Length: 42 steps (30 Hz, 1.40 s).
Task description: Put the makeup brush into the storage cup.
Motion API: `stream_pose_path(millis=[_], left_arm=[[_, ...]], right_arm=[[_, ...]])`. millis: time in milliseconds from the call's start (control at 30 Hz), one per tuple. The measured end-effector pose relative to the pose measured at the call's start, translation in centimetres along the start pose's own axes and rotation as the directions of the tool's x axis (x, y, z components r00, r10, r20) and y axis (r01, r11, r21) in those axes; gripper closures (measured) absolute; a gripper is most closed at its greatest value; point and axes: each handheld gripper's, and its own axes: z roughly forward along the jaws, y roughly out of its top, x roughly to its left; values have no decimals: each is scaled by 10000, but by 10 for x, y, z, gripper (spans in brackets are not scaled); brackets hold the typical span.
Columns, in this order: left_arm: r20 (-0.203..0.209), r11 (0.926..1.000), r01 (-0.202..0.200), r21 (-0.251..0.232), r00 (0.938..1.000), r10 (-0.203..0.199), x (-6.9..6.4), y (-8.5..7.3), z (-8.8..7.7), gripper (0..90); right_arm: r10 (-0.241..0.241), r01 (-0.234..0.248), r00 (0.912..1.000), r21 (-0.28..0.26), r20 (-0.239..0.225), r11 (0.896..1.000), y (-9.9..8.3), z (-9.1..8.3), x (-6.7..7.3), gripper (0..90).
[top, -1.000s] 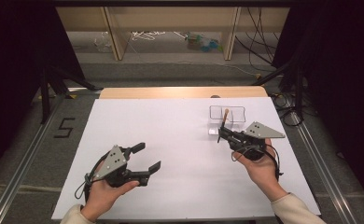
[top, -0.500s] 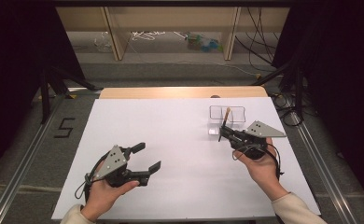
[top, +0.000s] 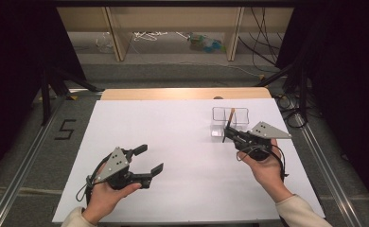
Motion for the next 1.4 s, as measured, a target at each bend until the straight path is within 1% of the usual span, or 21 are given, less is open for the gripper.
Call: stream_pose_path(millis=[133, 200, 333, 367, 467, 533, 700, 733, 767, 833, 933, 967, 1067, 1100, 1133, 1200, 1400], left_arm=[[-6, 10000, -12, -4, 10000, 12, 0, 0, 0, 170], [-9, 10000, -13, -3, 10000, 13, 0, 0, 0, 170], [-4, 10000, -6, -1, 10000, 6, 0, 0, 0, 170], [-5, 10000, -5, -2, 10000, 5, 0, 0, 0, 170], [-17, 10000, 63, 3, 10000, -63, 0, 0, 0, 170], [-3, 10000, -16, 9, 10000, 16, 0, 0, 0, 170], [-4, 10000, -8, 5, 10000, 8, 0, 0, 0, 170], [-11, 10000, 88, 0, 10000, -88, 0, 0, 0, 170], [-6, 10000, 70, 2, 10000, -70, 0, 0, 0, 170], [-6, 10000, 81, 7, 10000, -81, 0, 0, 0, 170], [-13, 10000, 65, 2, 10000, -65, 0, 0, 0, 170], [-11, 10000, 62, 1, 10000, -62, 0, 0, 0, 170], [-5, 10000, 78, -6, 10000, -78, 0, 0, 0, 170], [3, 10000, -2, 7, 10000, 2, 0, 0, 0, 170], [-1, 10000, 13, 5, 10000, -13, 0, 0, 0, 170], [-14, 10000, 88, 0, 10000, -88, 0, 0, 0, 170], [-5, 10000, 92, 3, 10000, -92, -1, 0, 0, 170]], right_arm=[[1, -1, 10000, -171, 28, 9999, 0, 1, -1, 843], [-6, 6, 10000, -51, 35, 10000, 1, 0, -2, 844], [15, -15, 9999, -14, 103, 10000, 1, -1, -3, 843], [30, -29, 9999, -123, 102, 9999, 1, 0, -3, 843], [5, -3, 9999, -149, 142, 9999, 1, -1, -4, 843], [3, -1, 9999, -85, 148, 10000, 2, -2, -5, 843], [6, -3, 9998, -162, 188, 9999, 2, -1, -6, 843], [3, 1, 9998, -168, 197, 9999, 2, -1, -6, 843], [4, -2, 9998, -74, 190, 10000, 2, -2, -6, 843], [18, -16, 9998, -75, 208, 10000, 2, -2, -6, 843], [37, -34, 9996, -106, 269, 9999, 2, -2, -7, 844], [41, -38, 9998, -137, 215, 9999, 2, -2, -7, 843], [44, -37, 9995, -211, 309, 9998, 2, -2, -8, 843], [52, -46, 9996, -212, 294, 9998, 3, -2, -8, 843], [45, -41, 9996, -163, 267, 9999, 3, -3, -8, 843], [33, -26, 9995, -228, 318, 9997, 3, -2, -8, 843], [41, -34, 9994, -200, 350, 9998, 4, -3, -10, 843]])
